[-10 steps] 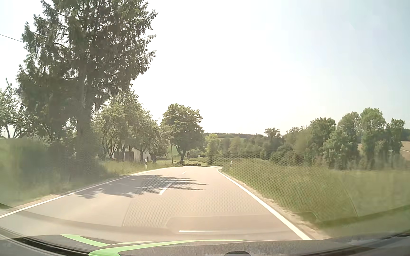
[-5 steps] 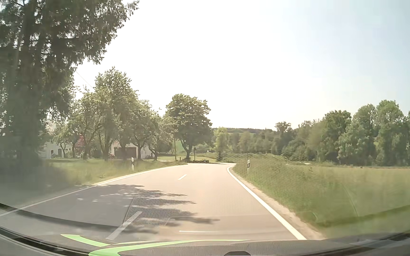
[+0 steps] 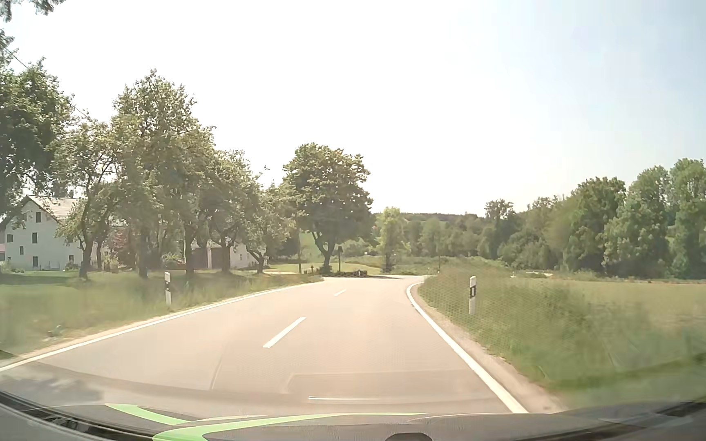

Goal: Follow the waypoints while adhering to traffic rules and regulations

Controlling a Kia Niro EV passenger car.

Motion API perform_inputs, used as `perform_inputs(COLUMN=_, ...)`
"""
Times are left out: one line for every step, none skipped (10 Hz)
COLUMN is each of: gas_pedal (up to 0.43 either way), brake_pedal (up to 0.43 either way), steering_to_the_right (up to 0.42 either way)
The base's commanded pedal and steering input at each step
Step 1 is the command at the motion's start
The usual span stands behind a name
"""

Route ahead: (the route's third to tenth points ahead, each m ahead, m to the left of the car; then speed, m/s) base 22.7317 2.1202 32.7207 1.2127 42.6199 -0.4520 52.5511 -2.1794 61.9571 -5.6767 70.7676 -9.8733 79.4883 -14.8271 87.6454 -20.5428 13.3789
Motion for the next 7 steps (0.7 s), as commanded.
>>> perform_inputs(gas_pedal=0.000, brake_pedal=0.104, steering_to_the_right=-0.002)
perform_inputs(gas_pedal=0.000, brake_pedal=0.079, steering_to_the_right=0.000)
perform_inputs(gas_pedal=0.000, brake_pedal=0.012, steering_to_the_right=0.005)
perform_inputs(gas_pedal=0.000, brake_pedal=0.000, steering_to_the_right=0.008)
perform_inputs(gas_pedal=0.000, brake_pedal=0.000, steering_to_the_right=0.010)
perform_inputs(gas_pedal=0.000, brake_pedal=0.000, steering_to_the_right=0.011)
perform_inputs(gas_pedal=0.000, brake_pedal=0.006, steering_to_the_right=0.012)
